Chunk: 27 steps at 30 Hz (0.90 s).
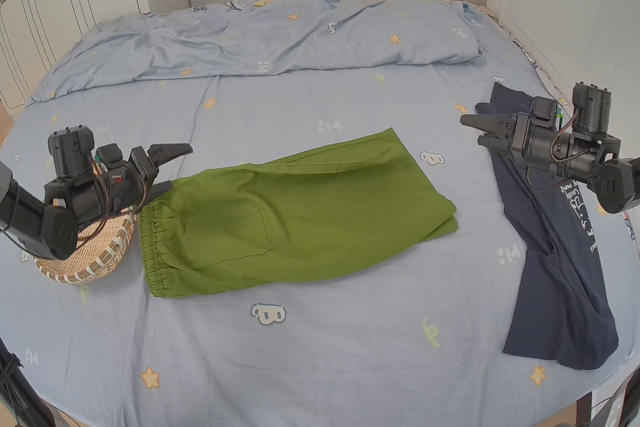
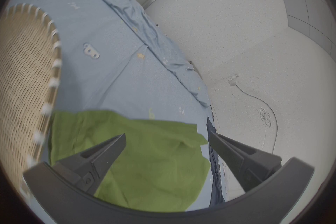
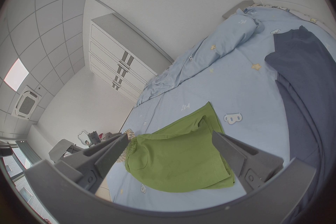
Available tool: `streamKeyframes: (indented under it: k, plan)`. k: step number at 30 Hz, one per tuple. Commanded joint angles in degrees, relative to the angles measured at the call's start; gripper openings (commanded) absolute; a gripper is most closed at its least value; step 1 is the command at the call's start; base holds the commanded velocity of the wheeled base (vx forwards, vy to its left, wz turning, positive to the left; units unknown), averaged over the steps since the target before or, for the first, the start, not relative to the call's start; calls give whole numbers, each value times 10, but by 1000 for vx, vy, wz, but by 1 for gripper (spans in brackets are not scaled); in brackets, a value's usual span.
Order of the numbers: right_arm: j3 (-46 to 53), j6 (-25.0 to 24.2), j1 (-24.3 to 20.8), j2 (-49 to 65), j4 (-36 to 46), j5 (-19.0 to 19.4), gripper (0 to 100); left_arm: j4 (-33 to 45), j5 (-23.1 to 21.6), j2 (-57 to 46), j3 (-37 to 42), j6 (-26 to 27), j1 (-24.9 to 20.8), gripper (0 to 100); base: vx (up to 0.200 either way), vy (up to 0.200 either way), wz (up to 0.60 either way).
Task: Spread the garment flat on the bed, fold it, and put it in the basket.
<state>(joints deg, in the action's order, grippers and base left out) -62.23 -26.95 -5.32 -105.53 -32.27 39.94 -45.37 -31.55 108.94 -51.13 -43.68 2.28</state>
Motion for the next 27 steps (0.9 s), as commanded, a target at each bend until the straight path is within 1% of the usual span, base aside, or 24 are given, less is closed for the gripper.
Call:
streamKeyframes:
  k: [1,4,6,8,9,10,11,12,15,16,17,18,23,24,25,26,27]
  plan:
    - [10,-2,1,35,-1,2,100,-111,-27,-136,248,3,-5,100,0,0,0]
    - [15,-2,-1,44,-1,3,100,-159,-40,-166,338,3,7,100,0,0,0]
    - [18,-1,-4,47,-1,3,100,-183,-44,-177,389,6,31,100,0,0,0]
    - [20,-1,-6,50,-1,3,100,-200,-44,-183,423,11,56,100,0,0,0]
    - [20,-1,-6,50,-1,3,100,-200,-44,-183,423,11,56,100,0,0,0]
    - [24,-1,-7,52,-1,3,100,-204,-45,-181,444,27,78,100,0,0,0]
    - [25,-1,-7,54,-1,3,100,-205,-44,-180,453,42,89,100,0,0,0]
    - [26,-1,-7,55,-1,3,100,-205,-45,-172,459,59,97,100,0,0,0]
    - [26,-1,-7,55,-1,3,100,-205,-45,-172,459,59,97,100,0,0,0]
    - [28,-1,-10,55,-1,3,100,-209,-45,-107,460,100,107,100,0,0,0]
    - [28,-1,-11,55,-1,3,100,-218,-44,-87,455,107,108,100,0,0,0]
    - [28,-1,-11,55,-1,3,100,-222,-44,-81,454,108,108,100,0,0,0]
    - [28,0,-12,55,-1,3,100,-301,-44,-6,448,105,99,100,0,0,0]
    - [28,0,-12,55,-1,3,100,-301,-44,-6,448,105,99,100,0,0,0]
    - [28,0,-12,55,-1,3,100,-323,-44,19,445,105,98,100,0,0,0]
    - [28,0,-13,55,-1,3,100,-365,-44,55,444,105,98,100,0,0,0]
    - [28,0,-13,55,-2,3,100,-372,-44,61,444,104,98,100,0,0,0]
